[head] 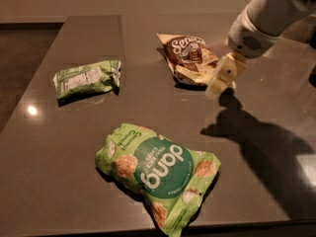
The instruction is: Move brown chip bag near green rice chip bag
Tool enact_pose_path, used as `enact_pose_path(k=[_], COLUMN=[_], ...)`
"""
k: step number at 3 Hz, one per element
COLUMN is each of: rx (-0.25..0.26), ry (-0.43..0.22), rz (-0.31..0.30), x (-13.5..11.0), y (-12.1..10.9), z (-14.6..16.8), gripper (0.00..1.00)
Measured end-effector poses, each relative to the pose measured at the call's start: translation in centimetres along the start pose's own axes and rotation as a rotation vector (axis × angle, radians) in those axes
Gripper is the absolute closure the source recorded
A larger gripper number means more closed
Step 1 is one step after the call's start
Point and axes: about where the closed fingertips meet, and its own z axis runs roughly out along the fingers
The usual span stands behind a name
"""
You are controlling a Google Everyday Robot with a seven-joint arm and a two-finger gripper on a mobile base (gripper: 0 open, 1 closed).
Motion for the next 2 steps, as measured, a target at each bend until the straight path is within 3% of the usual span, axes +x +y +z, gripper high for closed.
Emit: enact_pose_path(k=[2], rx=[0.048], ry=[-0.061], rz=[0.207], x=[-1.4], y=[-5.1], z=[5.8], gripper=[0.00])
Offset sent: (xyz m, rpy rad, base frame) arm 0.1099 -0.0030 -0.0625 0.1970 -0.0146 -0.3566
